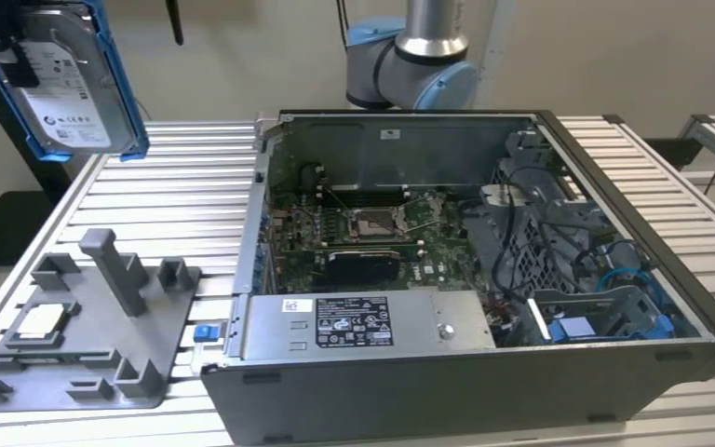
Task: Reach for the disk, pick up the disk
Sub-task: 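Pick up the disk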
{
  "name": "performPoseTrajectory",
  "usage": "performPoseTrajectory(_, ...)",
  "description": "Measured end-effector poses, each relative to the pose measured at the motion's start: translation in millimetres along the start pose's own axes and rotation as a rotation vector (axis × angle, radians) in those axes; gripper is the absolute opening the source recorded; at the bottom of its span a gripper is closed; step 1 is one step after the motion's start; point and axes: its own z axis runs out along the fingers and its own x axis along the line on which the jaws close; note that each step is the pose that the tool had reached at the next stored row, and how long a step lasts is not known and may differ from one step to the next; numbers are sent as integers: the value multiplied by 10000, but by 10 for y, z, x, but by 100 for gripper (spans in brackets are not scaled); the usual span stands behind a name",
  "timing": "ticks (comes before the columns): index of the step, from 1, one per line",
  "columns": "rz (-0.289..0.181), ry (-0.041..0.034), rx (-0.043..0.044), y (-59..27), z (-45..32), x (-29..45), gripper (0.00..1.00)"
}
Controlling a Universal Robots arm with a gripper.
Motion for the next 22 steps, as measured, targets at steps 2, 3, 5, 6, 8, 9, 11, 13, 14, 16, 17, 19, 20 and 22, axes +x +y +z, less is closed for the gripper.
performPoseTrajectory(2,-2,1,-1,-3,-1,0,0)
performPoseTrajectory(3,-1,1,-1,-3,-1,0,0)
performPoseTrajectory(5,-1,0,0,-10,0,0,0)
performPoseTrajectory(6,-1,1,0,-10,0,0,0)
performPoseTrajectory(8,-2,1,0,-12,0,0,0)
performPoseTrajectory(9,-1,1,0,-12,-1,-1,0)
performPoseTrajectory(11,-2,1,-1,-14,-1,0,0)
performPoseTrajectory(13,-1,0,0,-15,-1,-1,0)
performPoseTrajectory(14,-1,1,-1,-17,-1,-1,0)
performPoseTrajectory(16,-4,1,-1,-35,-1,-1,0)
performPoseTrajectory(17,-2,0,0,-47,-1,-2,0)
performPoseTrajectory(19,-2,0,0,-85,-2,-4,0)
performPoseTrajectory(20,-2,1,-1,-106,-2,-5,0)
performPoseTrajectory(22,-1,1,-1,-149,-3,-7,0)
